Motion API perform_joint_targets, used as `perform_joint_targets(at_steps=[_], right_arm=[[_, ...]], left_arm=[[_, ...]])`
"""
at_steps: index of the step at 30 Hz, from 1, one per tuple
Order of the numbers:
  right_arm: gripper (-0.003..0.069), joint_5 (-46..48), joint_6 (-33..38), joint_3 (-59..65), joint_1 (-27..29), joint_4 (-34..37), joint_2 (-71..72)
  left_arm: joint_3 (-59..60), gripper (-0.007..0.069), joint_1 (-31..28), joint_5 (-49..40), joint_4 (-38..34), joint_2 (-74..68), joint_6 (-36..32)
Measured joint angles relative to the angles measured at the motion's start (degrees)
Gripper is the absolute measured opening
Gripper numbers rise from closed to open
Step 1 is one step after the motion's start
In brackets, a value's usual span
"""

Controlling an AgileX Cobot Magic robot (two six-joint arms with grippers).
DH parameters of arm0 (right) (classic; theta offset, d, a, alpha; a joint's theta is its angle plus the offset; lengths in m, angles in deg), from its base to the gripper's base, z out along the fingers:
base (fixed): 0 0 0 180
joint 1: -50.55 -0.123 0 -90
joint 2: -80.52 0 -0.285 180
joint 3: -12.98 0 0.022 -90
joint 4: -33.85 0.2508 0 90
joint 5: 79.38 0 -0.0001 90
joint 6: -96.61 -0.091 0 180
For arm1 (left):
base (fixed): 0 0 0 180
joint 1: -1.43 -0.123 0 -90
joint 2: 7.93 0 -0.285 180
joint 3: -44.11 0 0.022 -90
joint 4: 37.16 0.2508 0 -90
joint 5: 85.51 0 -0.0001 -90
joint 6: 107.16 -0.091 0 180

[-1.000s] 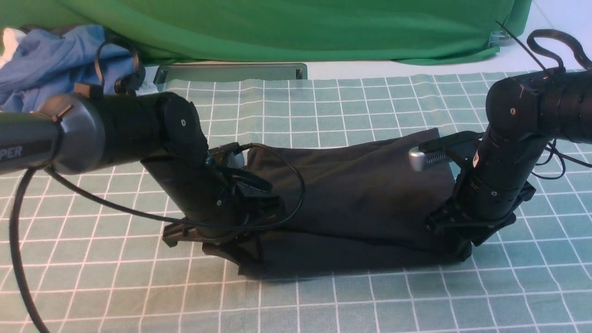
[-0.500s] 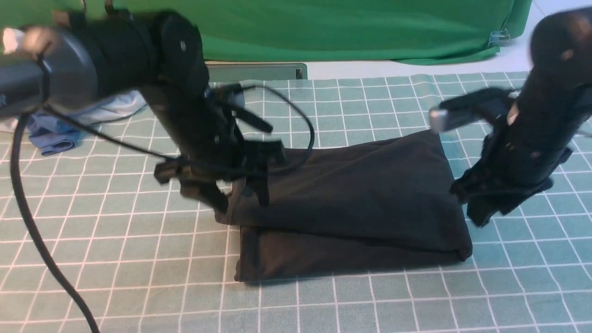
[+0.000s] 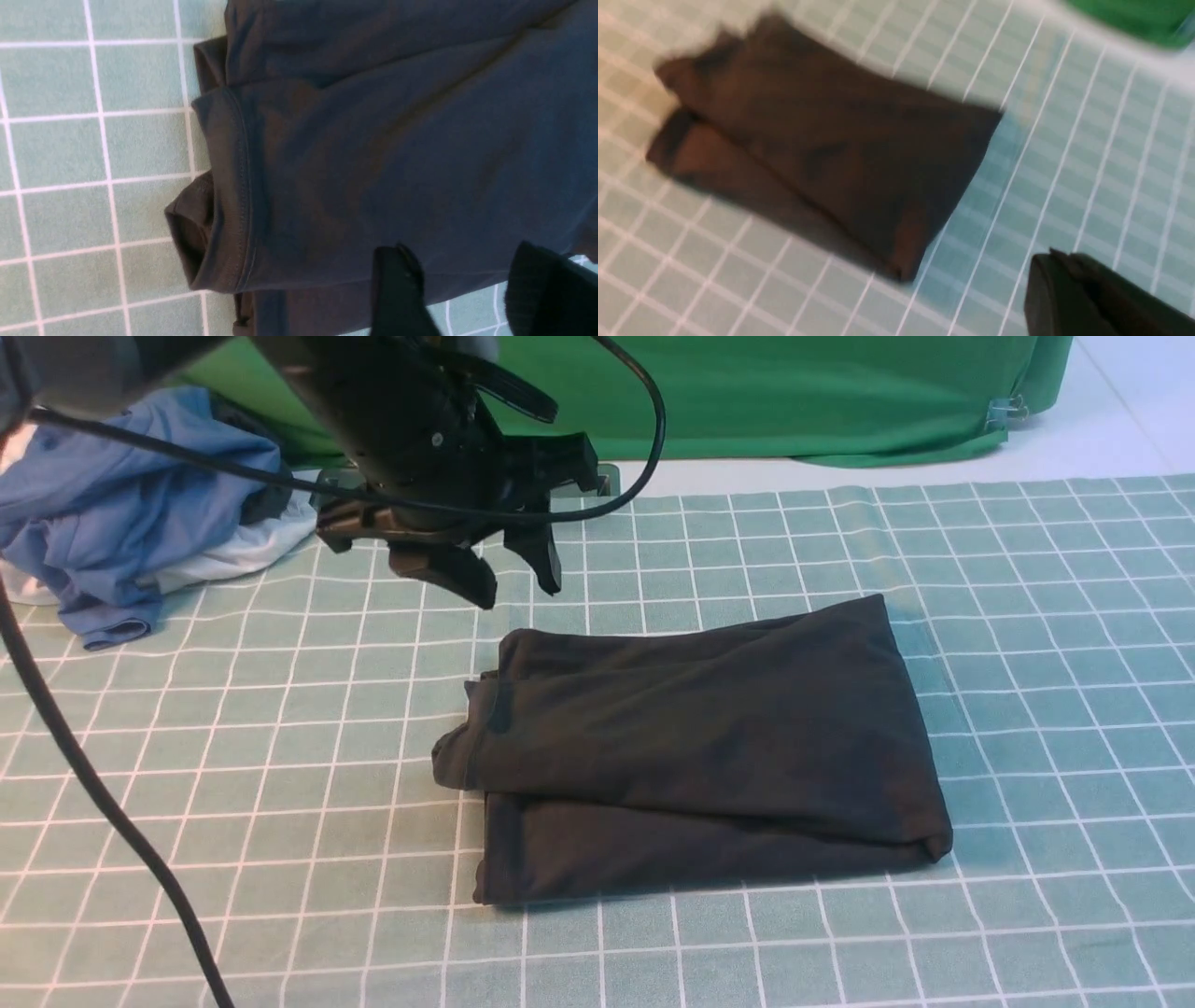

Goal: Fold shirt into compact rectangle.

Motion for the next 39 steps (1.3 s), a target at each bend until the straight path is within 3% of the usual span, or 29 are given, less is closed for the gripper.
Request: perform_joint_targets(at_steps=[9,17,22,39], right_arm=[[0.0031,-19.98,-0.23,22.5,0.0,0.0,26.53],[0.0032,-45.35,-0.23,44.8,0.0,0.0,31.31],[0.0034,-56.12,-0.23,49.06,0.05,0.0,30.0],[0.0089,-60.05,-0.33,49.55,0.05,0.0,29.67]], left_arm=[[0.0,0.0134,0.0,0.92,0.24,0.0,-1.97],[0.0,0.0124,0.0,2.01,0.25,0.0,-3.29],[0.0,0.0124,0.0,2.12,0.36,0.0,-3.73],[0.0,0.0125,0.0,1.24,0.68,0.0,-5.0]])
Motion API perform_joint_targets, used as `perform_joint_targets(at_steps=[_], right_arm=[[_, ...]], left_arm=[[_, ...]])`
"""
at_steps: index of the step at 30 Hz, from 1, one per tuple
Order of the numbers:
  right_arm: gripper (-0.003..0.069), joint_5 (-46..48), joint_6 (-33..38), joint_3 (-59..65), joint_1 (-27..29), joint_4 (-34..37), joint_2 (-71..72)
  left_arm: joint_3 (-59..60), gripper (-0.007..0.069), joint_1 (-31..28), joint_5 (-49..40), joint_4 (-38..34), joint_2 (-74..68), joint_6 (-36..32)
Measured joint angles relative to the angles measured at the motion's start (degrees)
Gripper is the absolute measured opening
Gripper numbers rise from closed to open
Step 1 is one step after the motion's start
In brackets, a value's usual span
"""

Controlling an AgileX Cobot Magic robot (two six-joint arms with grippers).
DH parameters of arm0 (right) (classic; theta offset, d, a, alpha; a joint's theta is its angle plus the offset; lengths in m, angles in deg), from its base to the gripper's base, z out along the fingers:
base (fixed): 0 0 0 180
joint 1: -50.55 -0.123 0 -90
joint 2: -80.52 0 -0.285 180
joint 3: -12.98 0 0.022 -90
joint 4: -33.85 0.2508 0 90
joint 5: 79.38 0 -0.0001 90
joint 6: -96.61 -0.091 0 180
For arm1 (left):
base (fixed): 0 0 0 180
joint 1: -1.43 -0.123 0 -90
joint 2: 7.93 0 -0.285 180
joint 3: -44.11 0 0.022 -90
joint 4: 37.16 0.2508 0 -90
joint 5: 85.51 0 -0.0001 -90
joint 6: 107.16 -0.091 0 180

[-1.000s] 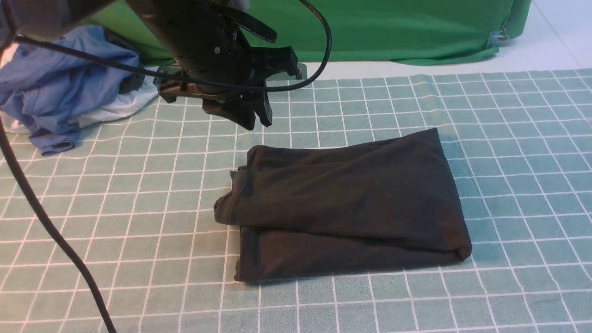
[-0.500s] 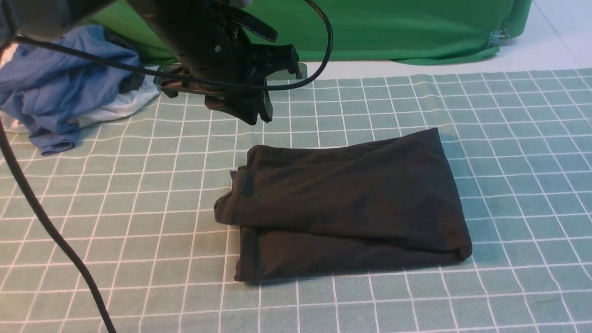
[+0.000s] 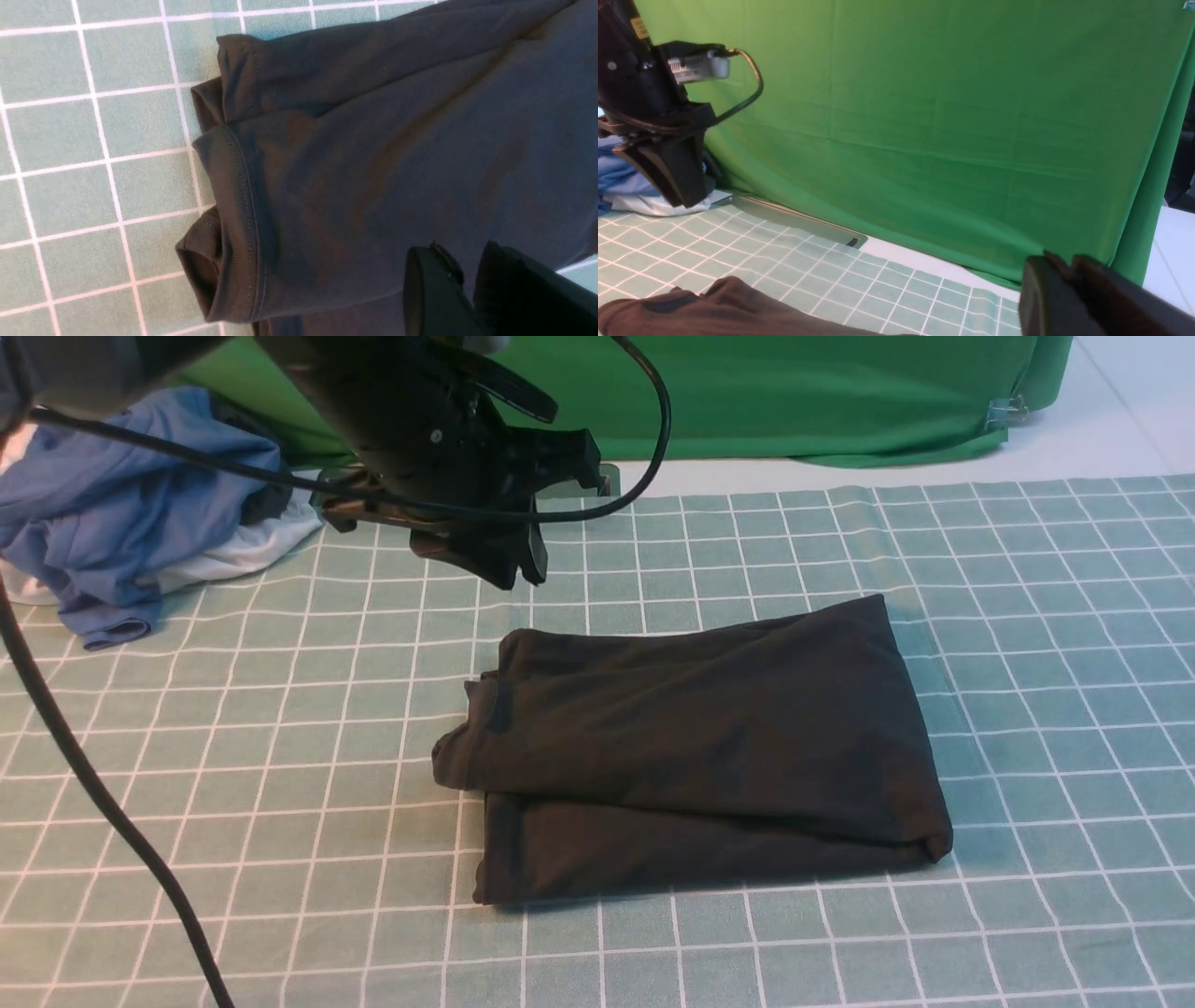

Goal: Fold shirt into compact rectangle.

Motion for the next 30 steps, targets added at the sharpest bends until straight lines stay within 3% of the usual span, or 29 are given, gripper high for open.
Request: perform_joint_targets(at_steps=[13,19,30], right_arm=[[0.0113,0.57,0.0,3.09,0.15,0.0,1.66],[0.0129,7.34,-0.04,11.03,6.71,0.0,8.51],[0.0155,10.56,-0.25,21.2,19.07,-1.49,17.2]], left_arm=[[0.0,0.0125,0.0,-3.6,0.16,0.0,-1.54],[0.0,0.0125,0.0,-3.6,0.15,0.0,-1.54],[-0.05,0.0125,0.0,-3.77,0.61,0.0,-1.73]])
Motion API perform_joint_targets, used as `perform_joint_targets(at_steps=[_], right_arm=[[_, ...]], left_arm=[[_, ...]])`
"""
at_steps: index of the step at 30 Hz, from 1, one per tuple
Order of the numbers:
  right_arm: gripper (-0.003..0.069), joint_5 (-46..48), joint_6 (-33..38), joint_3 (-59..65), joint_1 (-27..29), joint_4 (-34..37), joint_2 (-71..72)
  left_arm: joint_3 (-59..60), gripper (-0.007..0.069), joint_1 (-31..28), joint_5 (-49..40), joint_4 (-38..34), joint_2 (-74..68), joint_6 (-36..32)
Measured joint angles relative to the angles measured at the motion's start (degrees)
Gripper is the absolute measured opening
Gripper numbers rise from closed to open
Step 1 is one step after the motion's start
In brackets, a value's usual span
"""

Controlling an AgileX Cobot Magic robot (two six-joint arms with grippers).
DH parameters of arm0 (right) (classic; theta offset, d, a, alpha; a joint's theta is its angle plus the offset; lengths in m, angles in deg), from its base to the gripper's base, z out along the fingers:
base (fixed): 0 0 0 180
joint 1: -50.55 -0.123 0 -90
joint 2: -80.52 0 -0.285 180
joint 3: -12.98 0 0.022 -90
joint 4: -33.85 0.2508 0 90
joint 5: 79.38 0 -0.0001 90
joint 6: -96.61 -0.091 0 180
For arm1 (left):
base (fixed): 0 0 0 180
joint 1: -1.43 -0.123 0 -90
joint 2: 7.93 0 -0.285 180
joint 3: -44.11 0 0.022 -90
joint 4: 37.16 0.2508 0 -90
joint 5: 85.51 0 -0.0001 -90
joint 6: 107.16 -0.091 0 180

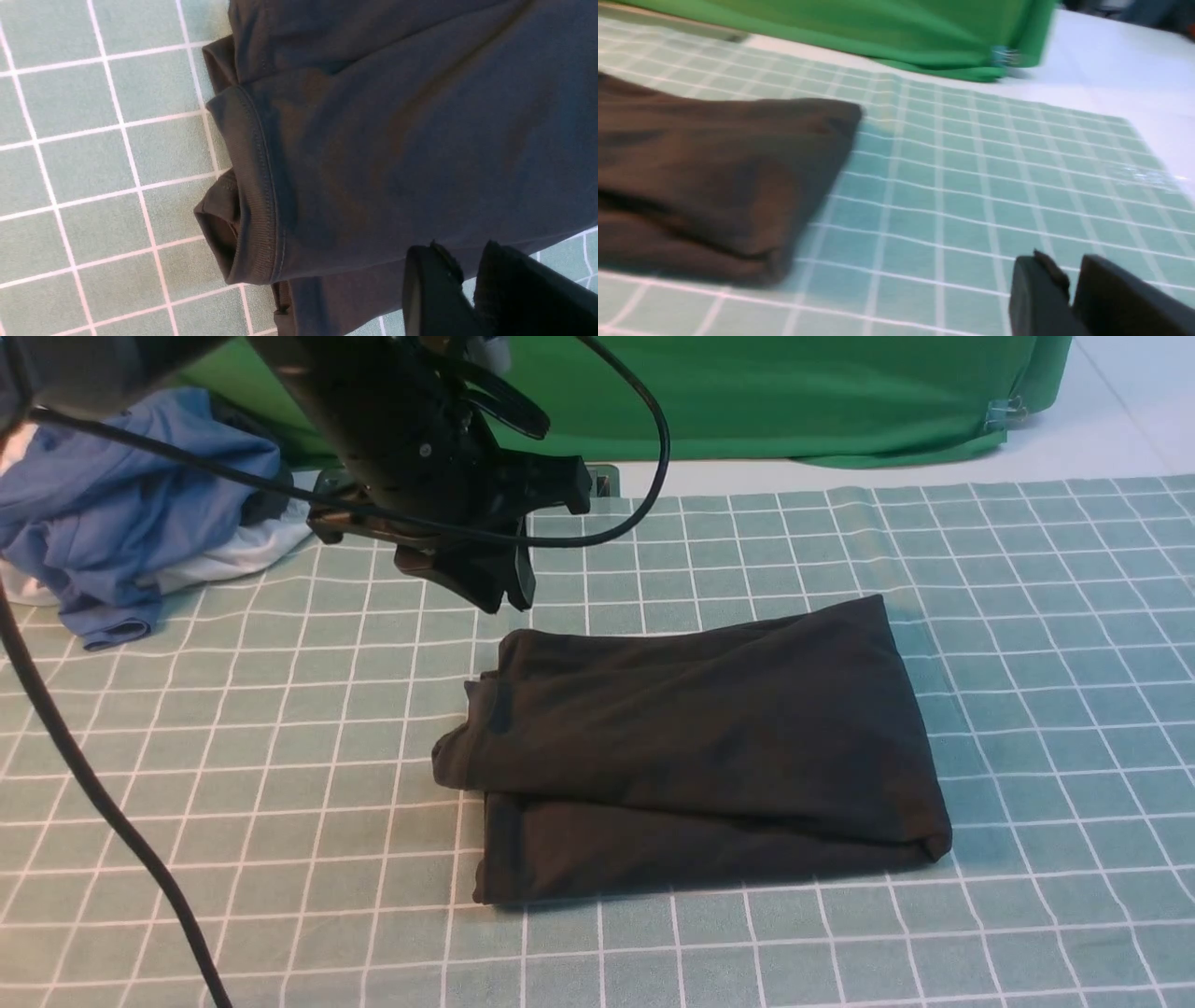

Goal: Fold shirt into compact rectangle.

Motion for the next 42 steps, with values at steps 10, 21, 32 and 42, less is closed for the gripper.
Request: perform_joint_targets(at_steps=[10,21,32,42], right_arm=[[0.0179,-0.53,0.0,0.0,3.13,-1.15,0.13],[0.0206,-0.53,0.0,0.0,3.13,-1.27,0.13],[0.0235,-0.53,-0.05,0.0,3.13,-1.31,0.13],[0.0235,-0.55,-0.05,0.0,3.13,-1.31,0.13]], left_arm=[[0.22,0.0011,0.0,-0.37,1.32,0.64,-0.56],[14.92,0.0015,0.0,-0.37,4.07,16.16,-2.86],[55.66,0.0015,1.23,41.48,-15.59,48.79,-6.33],[83.11,0.0015,1.24,80.21,-16.61,66.88,-8.04]])
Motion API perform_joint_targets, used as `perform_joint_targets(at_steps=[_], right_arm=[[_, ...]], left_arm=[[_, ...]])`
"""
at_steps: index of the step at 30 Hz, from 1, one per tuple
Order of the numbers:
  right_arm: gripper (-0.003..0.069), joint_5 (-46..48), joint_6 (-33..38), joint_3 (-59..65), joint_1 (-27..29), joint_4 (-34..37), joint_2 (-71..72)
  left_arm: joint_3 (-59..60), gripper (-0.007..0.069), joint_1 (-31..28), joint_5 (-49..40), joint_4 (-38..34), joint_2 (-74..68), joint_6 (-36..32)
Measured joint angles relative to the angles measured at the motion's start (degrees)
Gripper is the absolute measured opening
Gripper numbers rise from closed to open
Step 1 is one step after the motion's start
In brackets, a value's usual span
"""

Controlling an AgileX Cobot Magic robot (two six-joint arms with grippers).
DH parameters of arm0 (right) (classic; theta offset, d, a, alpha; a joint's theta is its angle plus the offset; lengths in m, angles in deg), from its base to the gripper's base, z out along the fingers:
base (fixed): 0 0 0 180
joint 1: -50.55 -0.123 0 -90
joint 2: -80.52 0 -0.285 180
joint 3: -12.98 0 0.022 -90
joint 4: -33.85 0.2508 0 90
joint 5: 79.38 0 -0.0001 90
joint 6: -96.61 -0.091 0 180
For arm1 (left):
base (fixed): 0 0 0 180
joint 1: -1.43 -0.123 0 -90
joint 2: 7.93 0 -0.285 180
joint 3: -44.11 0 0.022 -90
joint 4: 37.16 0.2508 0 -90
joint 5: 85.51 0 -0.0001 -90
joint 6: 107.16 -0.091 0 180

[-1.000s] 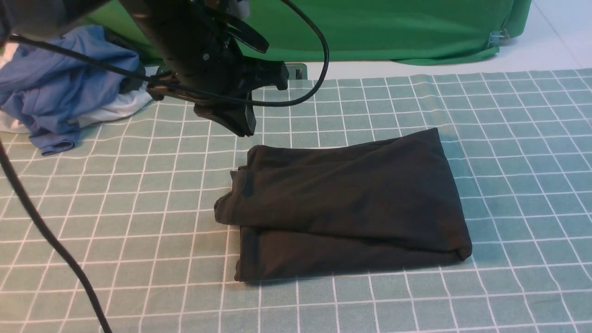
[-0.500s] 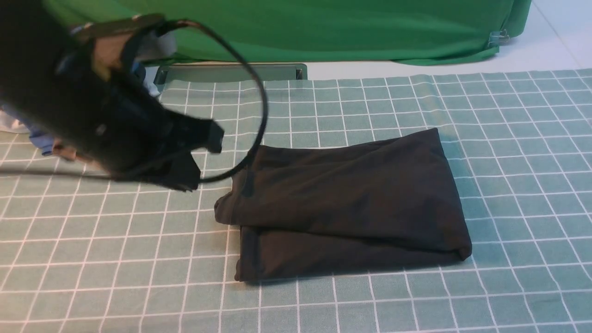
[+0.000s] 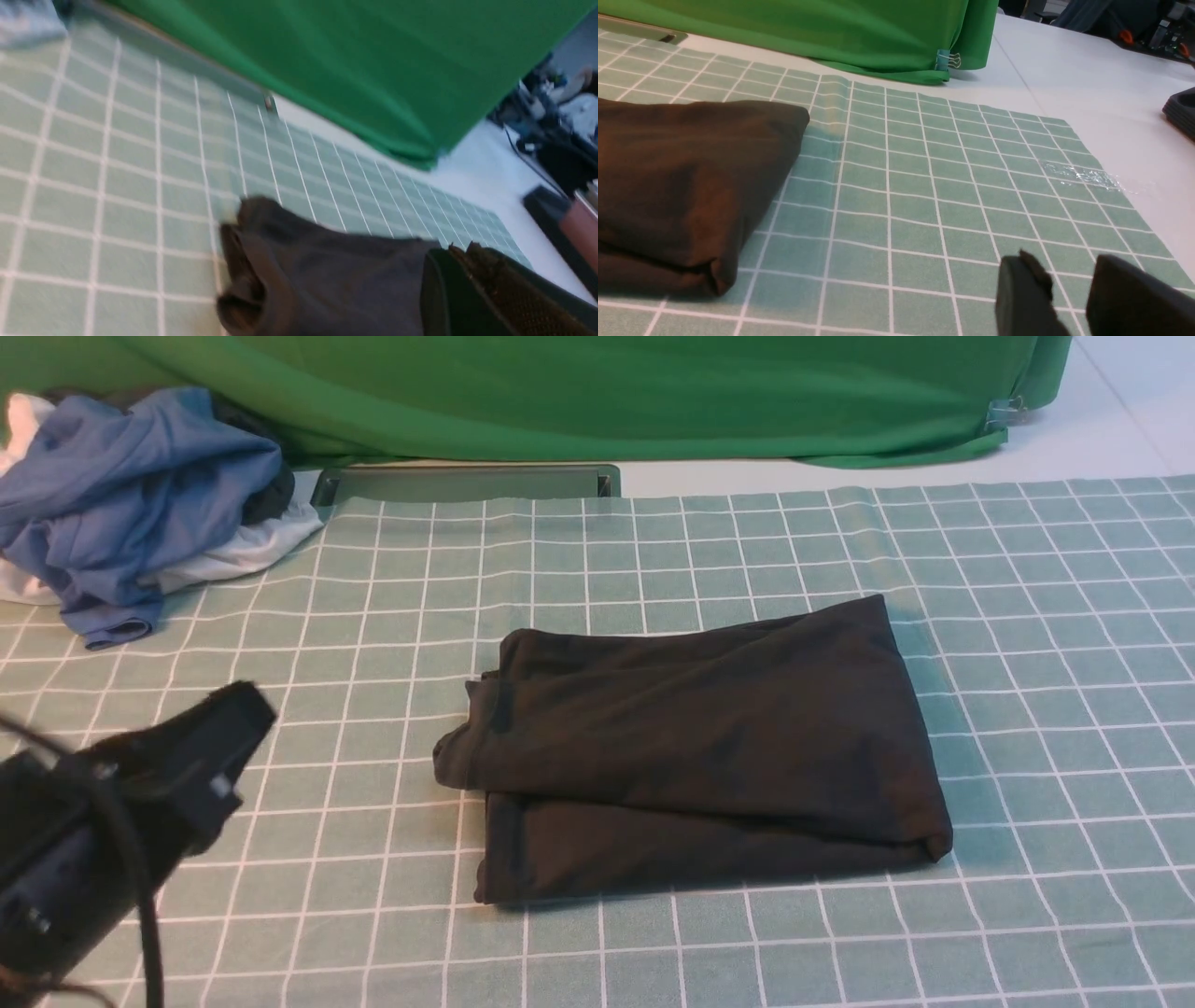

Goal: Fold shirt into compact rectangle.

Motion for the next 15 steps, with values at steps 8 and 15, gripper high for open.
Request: perform_joint_targets(at_steps=[8,15], right_arm=[[0.0237,0.0,0.0,0.0,0.0,0.0,0.0],[0.0237,0.01,0.0,0.0,0.0,0.0,0.0]], left_arm=[[6.74,0.0016,0.0,1.19,9.31,0.9,-0.15],[9.68,0.0016,0.0,1.12,10.19,0.9,-0.43]])
